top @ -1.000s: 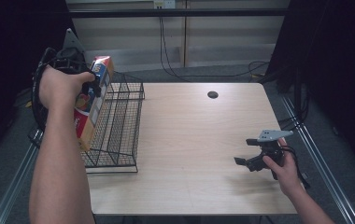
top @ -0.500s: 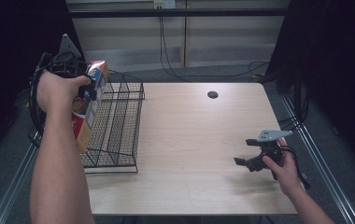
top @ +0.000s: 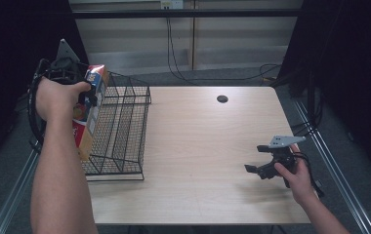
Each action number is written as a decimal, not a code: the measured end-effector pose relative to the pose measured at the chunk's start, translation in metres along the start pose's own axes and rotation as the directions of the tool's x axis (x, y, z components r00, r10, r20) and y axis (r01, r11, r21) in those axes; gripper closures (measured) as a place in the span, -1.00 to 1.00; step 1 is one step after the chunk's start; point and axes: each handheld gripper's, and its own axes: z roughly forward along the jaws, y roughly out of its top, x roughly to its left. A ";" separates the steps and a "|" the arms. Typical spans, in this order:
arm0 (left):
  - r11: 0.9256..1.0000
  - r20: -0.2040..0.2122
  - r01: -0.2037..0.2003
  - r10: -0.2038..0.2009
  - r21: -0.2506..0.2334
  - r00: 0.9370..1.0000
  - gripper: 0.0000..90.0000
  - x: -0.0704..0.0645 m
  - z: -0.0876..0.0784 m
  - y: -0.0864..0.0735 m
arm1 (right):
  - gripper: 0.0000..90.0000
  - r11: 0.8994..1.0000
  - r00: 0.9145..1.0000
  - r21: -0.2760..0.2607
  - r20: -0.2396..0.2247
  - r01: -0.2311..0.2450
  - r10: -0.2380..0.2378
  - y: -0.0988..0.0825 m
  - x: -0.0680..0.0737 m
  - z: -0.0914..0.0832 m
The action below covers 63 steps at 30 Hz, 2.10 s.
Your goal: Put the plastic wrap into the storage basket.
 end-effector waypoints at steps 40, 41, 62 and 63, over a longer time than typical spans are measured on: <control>0.998 -0.024 0.055 -0.055 0.018 0.998 -0.03 0.028 0.018 -0.011 | -0.98 1.000 1.000 0.008 -0.005 0.004 -0.004 0.000 0.001 0.001; 0.998 -0.024 0.055 -0.055 0.018 0.998 -0.03 0.028 0.018 -0.011 | -0.98 1.000 1.000 0.008 -0.005 0.004 -0.004 0.000 0.001 0.001; 0.998 -0.021 0.052 -0.052 0.027 0.998 -0.04 0.035 0.028 -0.014 | -0.98 1.000 1.000 0.012 -0.005 0.016 -0.016 0.000 0.003 0.001; 0.998 -0.021 0.052 -0.052 0.027 0.998 -0.04 0.035 0.028 -0.014 | -0.98 1.000 1.000 0.012 -0.005 0.016 -0.016 0.000 0.003 0.001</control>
